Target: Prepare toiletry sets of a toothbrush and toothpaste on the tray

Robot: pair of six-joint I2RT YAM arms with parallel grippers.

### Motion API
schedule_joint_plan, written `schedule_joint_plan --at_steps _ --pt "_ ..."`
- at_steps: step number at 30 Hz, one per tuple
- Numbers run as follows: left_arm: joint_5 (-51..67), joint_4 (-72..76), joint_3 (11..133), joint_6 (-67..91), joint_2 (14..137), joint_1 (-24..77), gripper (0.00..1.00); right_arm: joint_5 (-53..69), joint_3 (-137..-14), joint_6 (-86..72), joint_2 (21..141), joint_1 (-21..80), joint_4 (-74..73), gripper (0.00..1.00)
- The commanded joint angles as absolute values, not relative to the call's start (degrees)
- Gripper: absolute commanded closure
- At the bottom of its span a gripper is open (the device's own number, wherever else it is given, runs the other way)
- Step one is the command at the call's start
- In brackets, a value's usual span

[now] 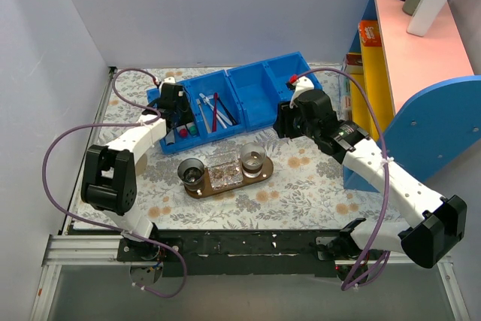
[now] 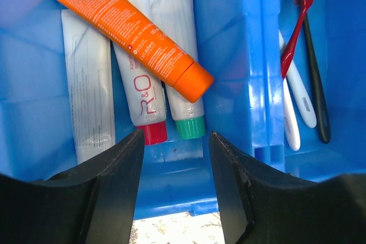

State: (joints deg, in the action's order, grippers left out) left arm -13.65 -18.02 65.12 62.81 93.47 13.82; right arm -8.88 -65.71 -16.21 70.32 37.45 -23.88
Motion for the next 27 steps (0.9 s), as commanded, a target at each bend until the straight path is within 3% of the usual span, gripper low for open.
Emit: schedule_joint_plan --at_steps 1,5,15,27 --pt "-13.54 -18.11 65.75 62.49 93.17 13.19 0.51 -8.35 -65.74 -16.61 69.43 37.09 -23.38 0.49" --pt "-9.76 -17.14 63.99 62.49 93.08 11.69 0.51 -9.14 -66.44 -16.0 69.78 36.91 -23.82 0.49" --pt "-14.59 -18.28 61.88 62.75 91.85 11.69 0.55 -7.47 -66.01 -17.05 71.54 36.83 -22.59 0.5" --pt "-12.48 -19.42 62.58 62.93 94.66 11.51 0.6 -8.44 -65.13 -17.14 71.1 36.83 -22.68 0.5"
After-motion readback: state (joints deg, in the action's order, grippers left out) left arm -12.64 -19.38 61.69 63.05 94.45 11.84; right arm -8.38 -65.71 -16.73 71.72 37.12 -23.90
